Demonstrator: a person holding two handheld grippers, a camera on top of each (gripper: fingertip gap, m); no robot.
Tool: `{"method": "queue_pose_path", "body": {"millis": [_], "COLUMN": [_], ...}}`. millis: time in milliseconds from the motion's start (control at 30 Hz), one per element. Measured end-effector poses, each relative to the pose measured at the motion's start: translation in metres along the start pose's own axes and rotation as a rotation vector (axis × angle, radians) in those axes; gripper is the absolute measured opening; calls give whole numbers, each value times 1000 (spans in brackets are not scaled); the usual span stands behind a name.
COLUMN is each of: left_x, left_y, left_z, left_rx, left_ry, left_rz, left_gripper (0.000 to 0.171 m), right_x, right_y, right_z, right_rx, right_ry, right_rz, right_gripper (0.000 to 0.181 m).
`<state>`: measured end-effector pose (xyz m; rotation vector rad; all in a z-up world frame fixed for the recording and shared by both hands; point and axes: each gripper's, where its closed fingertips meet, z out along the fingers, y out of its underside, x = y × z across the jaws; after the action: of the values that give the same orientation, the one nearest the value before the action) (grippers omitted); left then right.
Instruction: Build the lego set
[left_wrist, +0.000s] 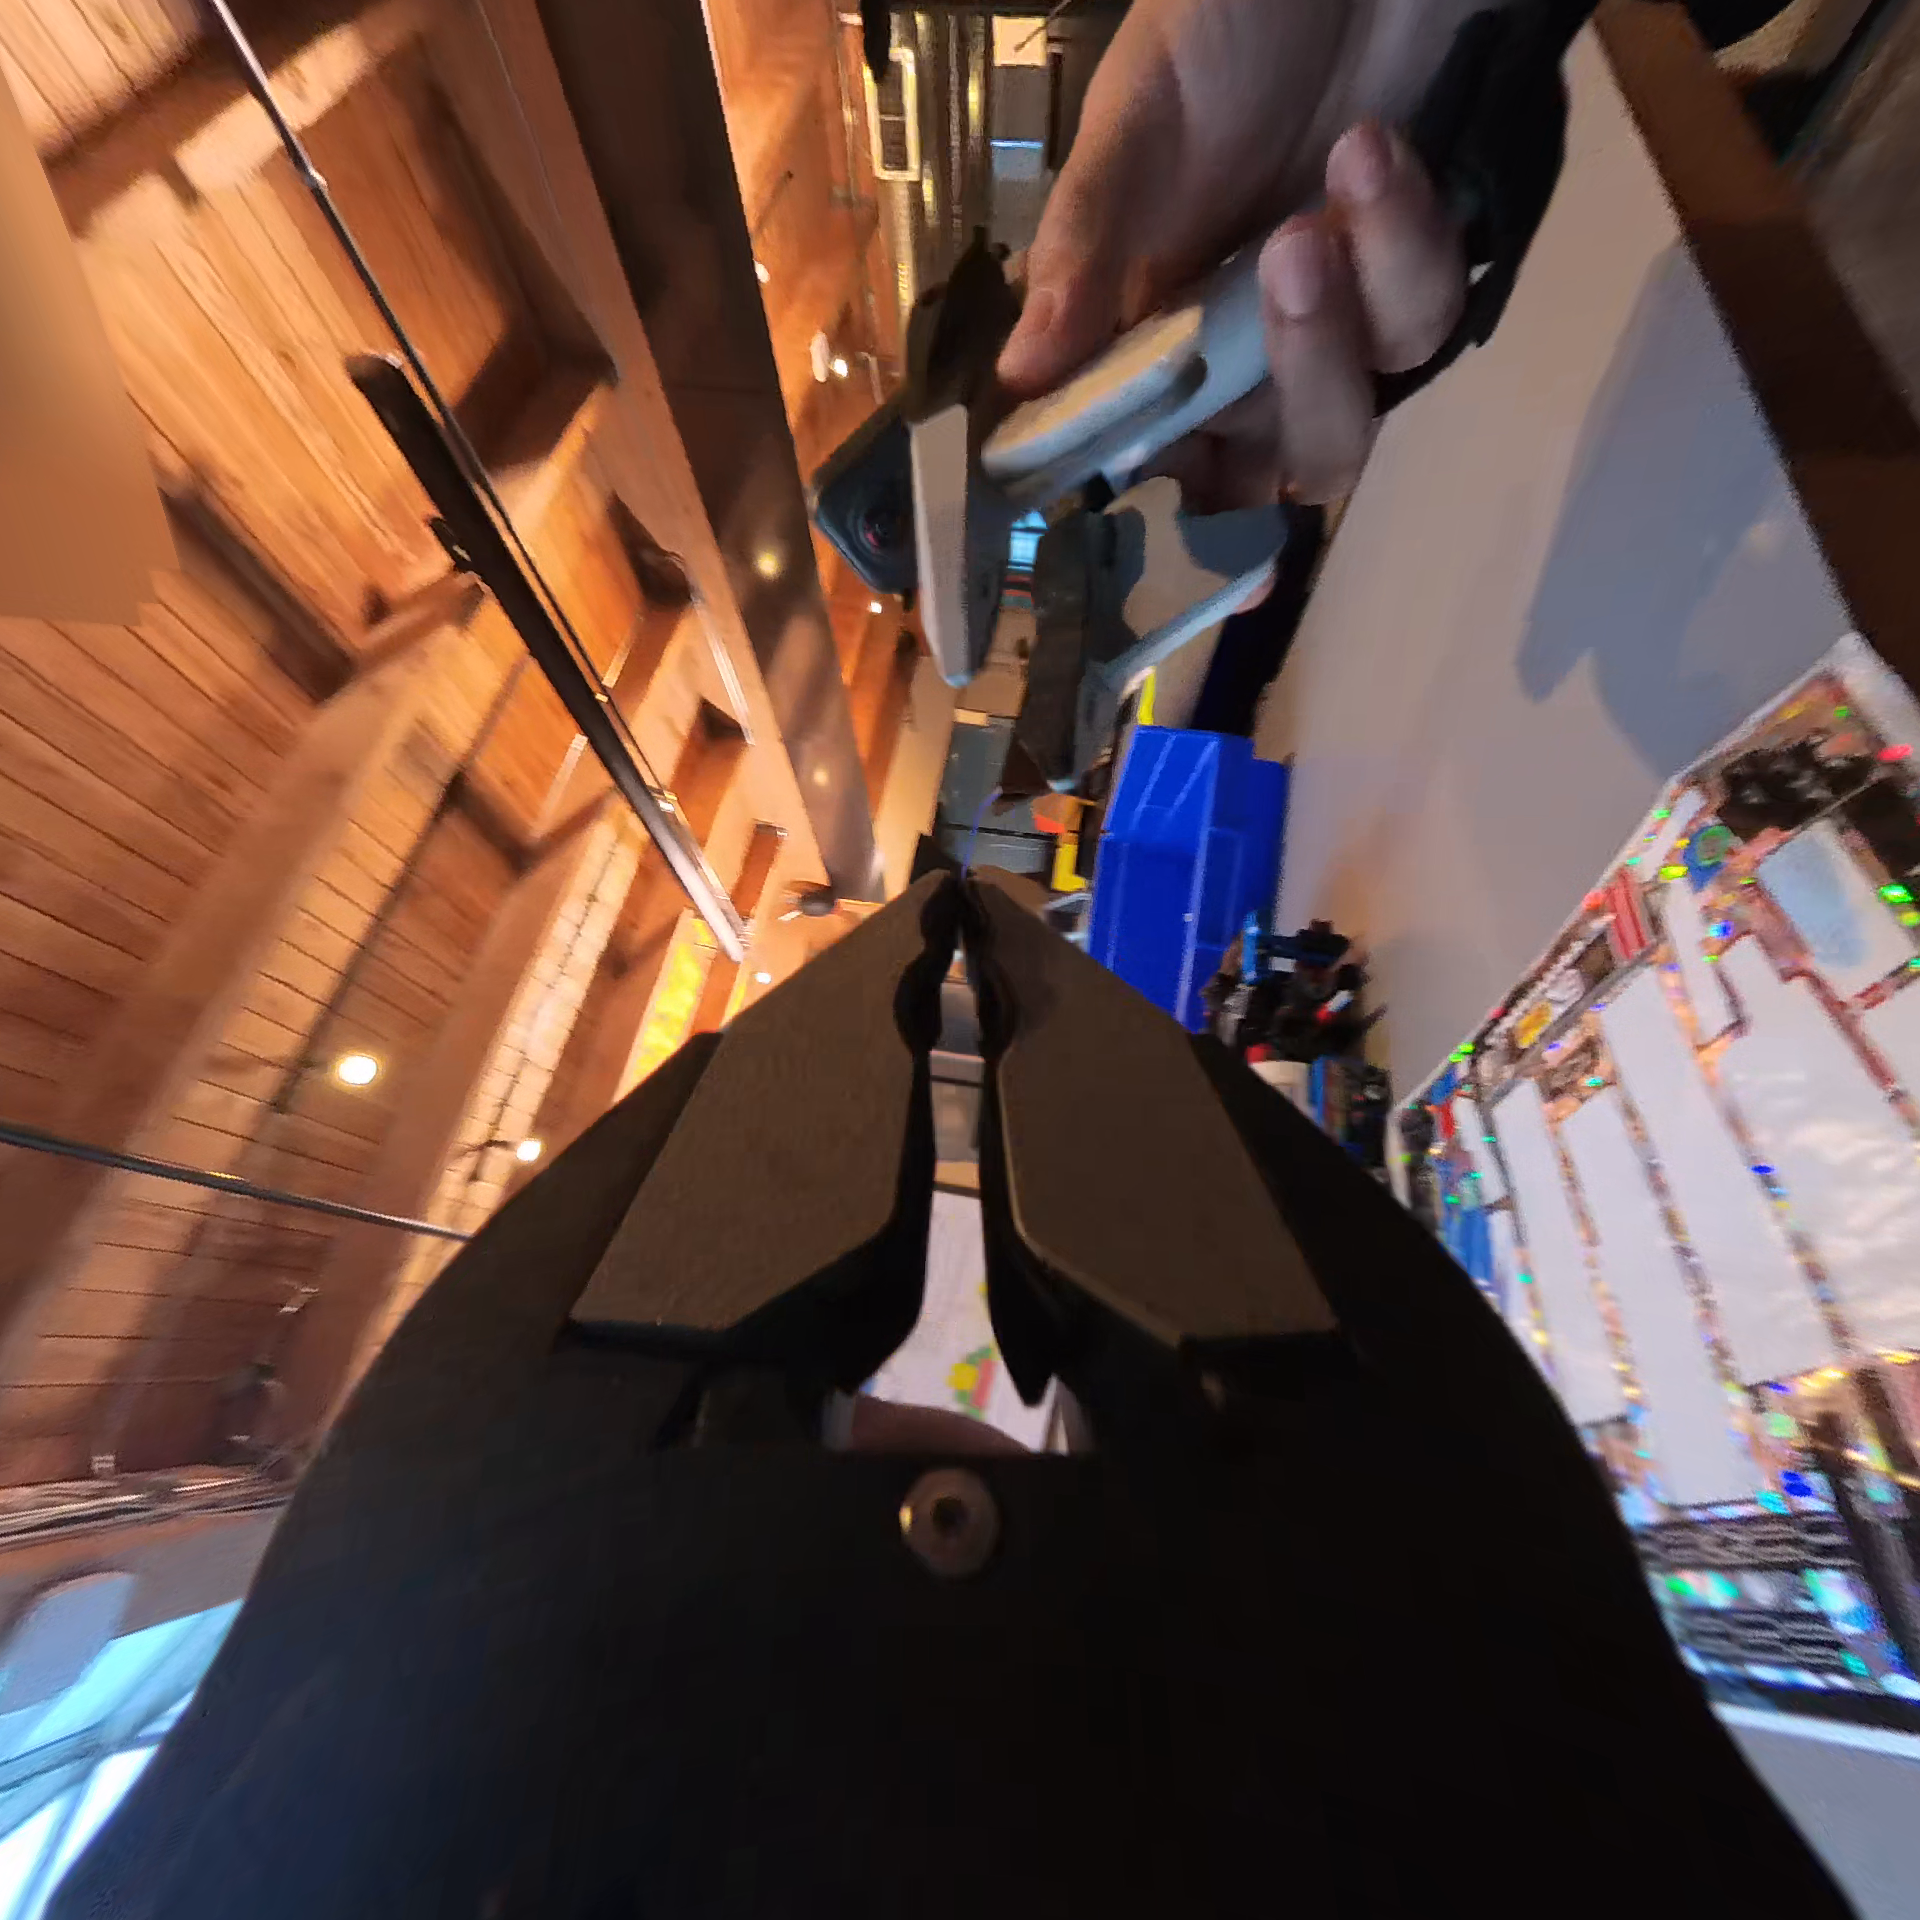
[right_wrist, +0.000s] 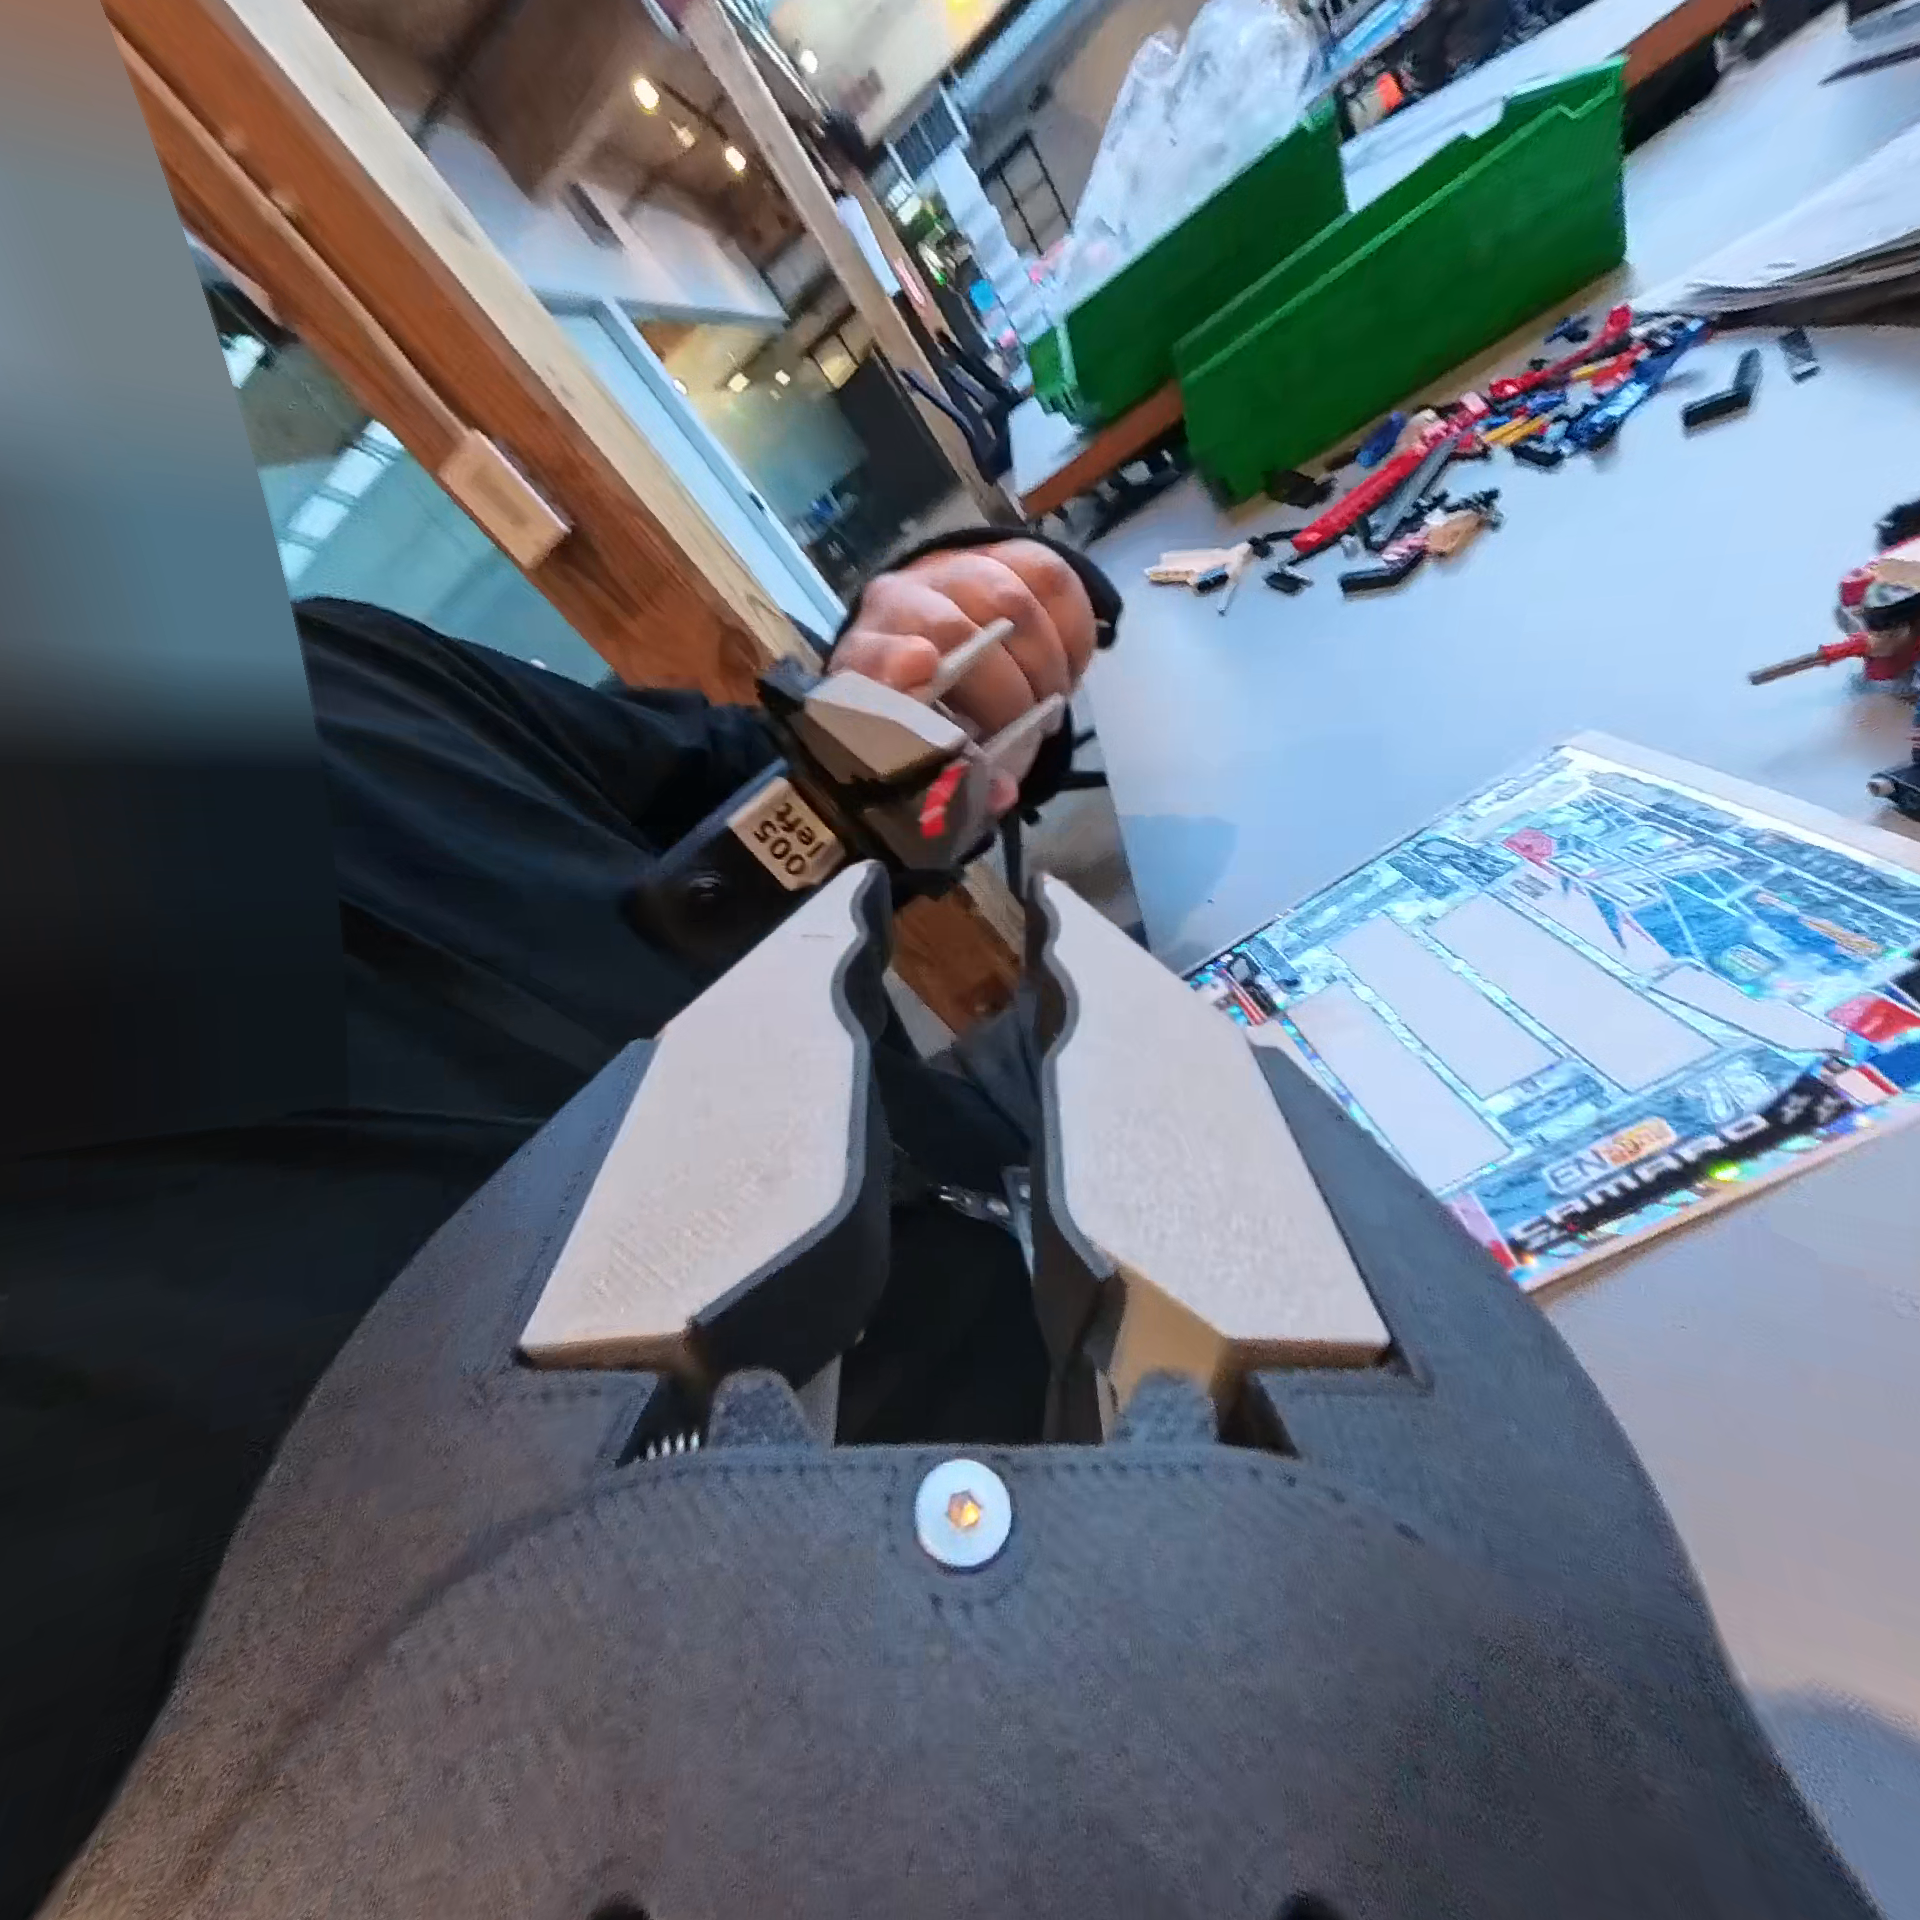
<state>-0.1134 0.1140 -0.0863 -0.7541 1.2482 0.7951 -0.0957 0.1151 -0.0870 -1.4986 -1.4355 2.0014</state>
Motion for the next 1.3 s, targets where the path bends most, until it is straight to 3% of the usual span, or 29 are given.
{"method": "queue_pose_path", "body": {"millis": [100, 400, 567, 633, 800, 933, 1067, 1167, 1300], "left_x": [-7, -3, -5, -5, 8, 11, 16, 20, 25], "left_y": [-2, 4, 23, 42, 99, 133, 152, 158, 164], "left_z": [-2, -6, -10, -14, -30, -33, -41, -46, -48], "left_rx": [4, -31, -86, -141, -277, -340, -382, -388, -397], "left_ry": [-55, -71, -93, -107, -124, -145, -149, -144, -140], "left_rz": [42, 61, -12, -92, -271, -362, -403, -392, -421], "left_gripper": [0, 0, 0, 0, 0, 0, 0, 0, 0], "right_x": [-1, -5, 21, 42, 89, 116, 139, 151, 150], "right_y": [5, -2, 7, 19, 65, 59, 63, 78, 83], "right_z": [10, 25, 25, 21, 27, 59, 72, 57, 31], "right_rx": [-37, 32, -34, -105, -468, -555, -681, -788, -789], "right_ry": [6, -68, 86, 211, 474, 552, 599, 639, 686], "right_rz": [-3, 69, -18, -86, -334, -455, -514, -510, -514], "right_gripper": [22, 20, 22, 27, 33, 22, 5, 4, 0]}}
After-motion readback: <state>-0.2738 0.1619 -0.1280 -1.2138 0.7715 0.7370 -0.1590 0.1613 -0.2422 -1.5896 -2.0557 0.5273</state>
